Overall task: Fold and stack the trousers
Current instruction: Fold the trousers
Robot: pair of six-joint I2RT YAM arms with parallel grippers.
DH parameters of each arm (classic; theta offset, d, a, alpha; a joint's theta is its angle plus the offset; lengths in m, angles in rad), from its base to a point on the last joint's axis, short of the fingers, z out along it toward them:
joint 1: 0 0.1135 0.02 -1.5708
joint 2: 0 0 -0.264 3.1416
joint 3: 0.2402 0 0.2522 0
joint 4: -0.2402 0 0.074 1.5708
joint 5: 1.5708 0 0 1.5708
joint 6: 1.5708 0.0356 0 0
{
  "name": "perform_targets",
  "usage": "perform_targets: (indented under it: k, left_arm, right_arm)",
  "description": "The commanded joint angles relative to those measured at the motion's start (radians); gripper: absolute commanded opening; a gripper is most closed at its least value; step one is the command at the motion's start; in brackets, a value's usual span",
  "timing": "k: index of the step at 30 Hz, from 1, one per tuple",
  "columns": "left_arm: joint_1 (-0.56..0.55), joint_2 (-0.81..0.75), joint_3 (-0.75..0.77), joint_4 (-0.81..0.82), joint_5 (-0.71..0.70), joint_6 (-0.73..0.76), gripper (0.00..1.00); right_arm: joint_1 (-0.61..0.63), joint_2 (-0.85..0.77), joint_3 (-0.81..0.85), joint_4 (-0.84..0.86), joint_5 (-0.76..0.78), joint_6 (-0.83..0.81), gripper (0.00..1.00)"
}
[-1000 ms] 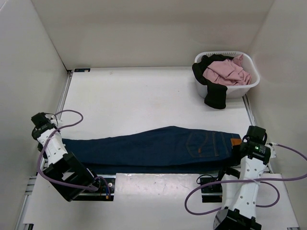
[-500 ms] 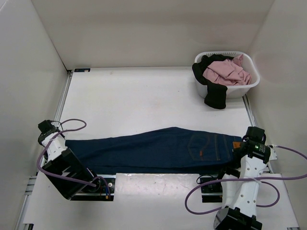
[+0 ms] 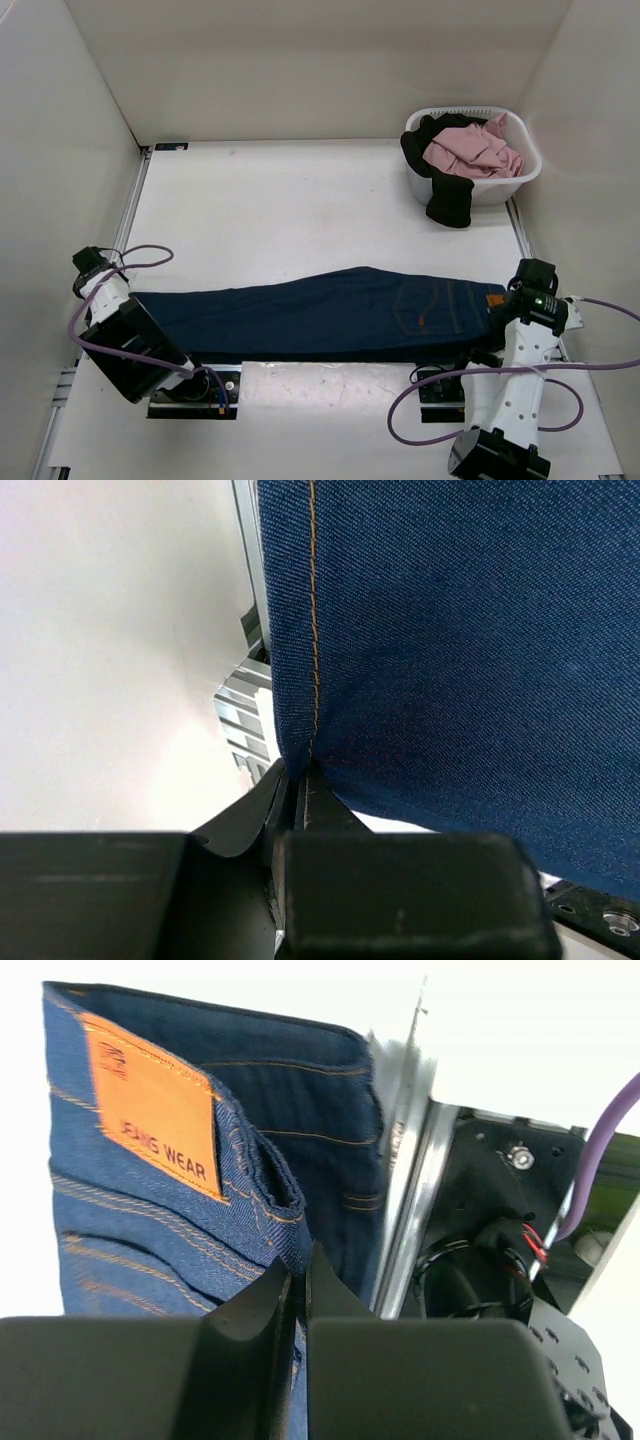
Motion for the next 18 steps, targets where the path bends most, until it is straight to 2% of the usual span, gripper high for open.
perform_targets:
  k: [1, 3, 4, 5, 6, 7, 8, 11, 13, 15, 18]
  left_arm:
    - [0.009, -0.008, 0.019, 0.028, -0.023, 0.011, 0.14]
    - [0.009, 0.001, 0.008, 0.028, -0.023, 0.011, 0.18]
    - [0.009, 0.001, 0.008, 0.028, -0.023, 0.011, 0.23]
    - [0.009, 0.001, -0.001, 0.028, -0.023, 0.011, 0.31]
    - [0.018, 0.01, -0.001, 0.028, -0.023, 0.011, 0.43]
    - [0.018, 0.01, -0.001, 0.028, -0.032, 0.011, 0.53]
    - [0.018, 0.01, -0.001, 0.028, -0.032, 0.02, 0.64]
    - [0.018, 0.01, 0.04, 0.028, -0.032, 0.02, 0.68]
    - [0.018, -0.004, 0.097, 0.013, -0.012, 0.011, 0.68]
    - [0.018, -0.019, 0.152, -0.018, 0.025, -0.002, 0.68]
    - [-0.003, -0.045, 0.255, -0.139, 0.19, -0.025, 0.67]
  right_arm:
    - [-0.005, -0.004, -0.046, -0.032, 0.042, 0.017, 0.0]
    - [-0.005, -0.004, -0.06, -0.045, 0.065, 0.029, 0.1]
    - [-0.005, -0.004, -0.06, -0.045, 0.065, 0.029, 0.19]
    - [-0.005, -0.013, -0.06, -0.054, 0.065, 0.042, 0.46]
    - [-0.005, -0.013, -0.06, -0.054, 0.079, 0.052, 0.61]
    - [-0.005, -0.013, -0.048, -0.054, 0.079, 0.052, 0.79]
    - [-0.005, -0.013, -0.028, -0.054, 0.09, 0.052, 0.83]
    - [-0.005, -0.004, 0.018, -0.01, 0.09, 0.011, 0.88]
    - [-0.005, 0.006, 0.064, 0.1, 0.009, -0.082, 0.9]
    - [-0.005, 0.049, 0.092, 0.174, -0.076, -0.229, 0.81]
    - [0.057, 0.149, 0.12, 0.238, -0.159, -0.312, 0.67]
